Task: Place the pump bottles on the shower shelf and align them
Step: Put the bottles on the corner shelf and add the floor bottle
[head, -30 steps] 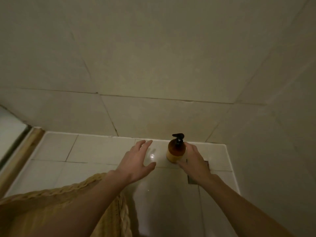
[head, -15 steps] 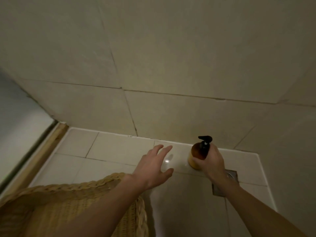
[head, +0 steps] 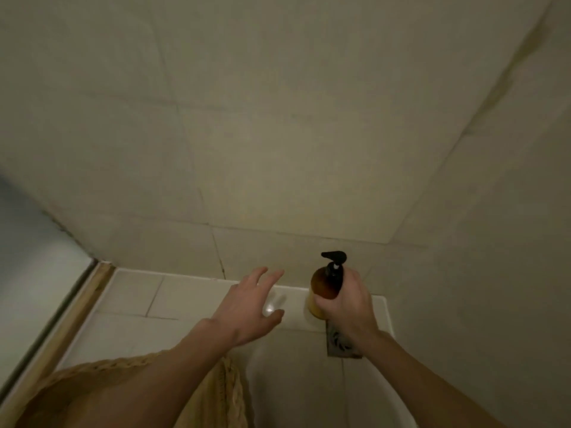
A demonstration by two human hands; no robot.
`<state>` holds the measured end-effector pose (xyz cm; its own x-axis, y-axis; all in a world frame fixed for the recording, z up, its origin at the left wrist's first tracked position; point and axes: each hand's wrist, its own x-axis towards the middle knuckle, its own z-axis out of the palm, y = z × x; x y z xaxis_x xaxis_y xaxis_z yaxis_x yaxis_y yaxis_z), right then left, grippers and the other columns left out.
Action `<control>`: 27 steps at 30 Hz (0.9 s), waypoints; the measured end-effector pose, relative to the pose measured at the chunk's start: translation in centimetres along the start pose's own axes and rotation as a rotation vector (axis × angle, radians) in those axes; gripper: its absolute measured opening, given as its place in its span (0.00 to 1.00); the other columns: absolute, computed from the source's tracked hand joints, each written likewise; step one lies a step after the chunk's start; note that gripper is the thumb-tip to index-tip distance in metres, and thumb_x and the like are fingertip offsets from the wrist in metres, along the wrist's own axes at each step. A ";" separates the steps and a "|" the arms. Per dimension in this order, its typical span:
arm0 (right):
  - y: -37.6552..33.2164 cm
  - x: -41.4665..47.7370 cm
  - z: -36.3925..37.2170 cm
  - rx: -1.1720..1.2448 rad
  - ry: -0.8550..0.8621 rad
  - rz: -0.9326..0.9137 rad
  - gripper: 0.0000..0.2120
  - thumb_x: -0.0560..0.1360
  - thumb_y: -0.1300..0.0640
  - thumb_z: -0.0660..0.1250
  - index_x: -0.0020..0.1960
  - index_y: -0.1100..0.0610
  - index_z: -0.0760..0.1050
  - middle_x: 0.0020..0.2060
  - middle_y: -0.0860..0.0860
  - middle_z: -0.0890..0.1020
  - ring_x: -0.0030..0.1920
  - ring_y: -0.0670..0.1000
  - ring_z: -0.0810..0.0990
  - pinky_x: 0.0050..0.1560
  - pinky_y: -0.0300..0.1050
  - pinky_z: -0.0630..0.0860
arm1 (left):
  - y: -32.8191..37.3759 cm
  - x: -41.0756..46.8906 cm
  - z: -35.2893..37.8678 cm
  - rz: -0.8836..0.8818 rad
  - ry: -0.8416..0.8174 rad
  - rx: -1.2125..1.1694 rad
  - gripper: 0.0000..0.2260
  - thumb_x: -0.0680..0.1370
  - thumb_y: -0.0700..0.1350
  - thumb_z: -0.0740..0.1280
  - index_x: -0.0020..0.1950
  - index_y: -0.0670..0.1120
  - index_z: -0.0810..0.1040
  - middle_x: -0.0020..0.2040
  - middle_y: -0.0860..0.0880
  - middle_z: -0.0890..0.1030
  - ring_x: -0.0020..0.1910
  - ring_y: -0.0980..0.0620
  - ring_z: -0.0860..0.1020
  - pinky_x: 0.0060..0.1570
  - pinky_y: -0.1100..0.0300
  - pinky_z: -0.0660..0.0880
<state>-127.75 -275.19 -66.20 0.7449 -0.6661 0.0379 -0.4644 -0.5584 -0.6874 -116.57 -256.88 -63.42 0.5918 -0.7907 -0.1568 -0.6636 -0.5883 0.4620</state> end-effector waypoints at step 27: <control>-48.1 -8.1 -50.9 0.104 0.164 -0.075 0.32 0.59 0.45 0.74 0.61 0.44 0.69 0.51 0.42 0.72 0.54 0.45 0.72 0.57 0.40 0.70 | 32.4 -13.5 -58.5 0.277 0.259 0.087 0.32 0.71 0.60 0.62 0.73 0.58 0.56 0.75 0.50 0.57 0.71 0.50 0.62 0.69 0.59 0.62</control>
<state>-135.79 -268.13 3.47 0.6833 -0.7012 0.2035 -0.3526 -0.5610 -0.7490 -119.27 -255.34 4.73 0.4736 -0.8590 0.1945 -0.8441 -0.3797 0.3787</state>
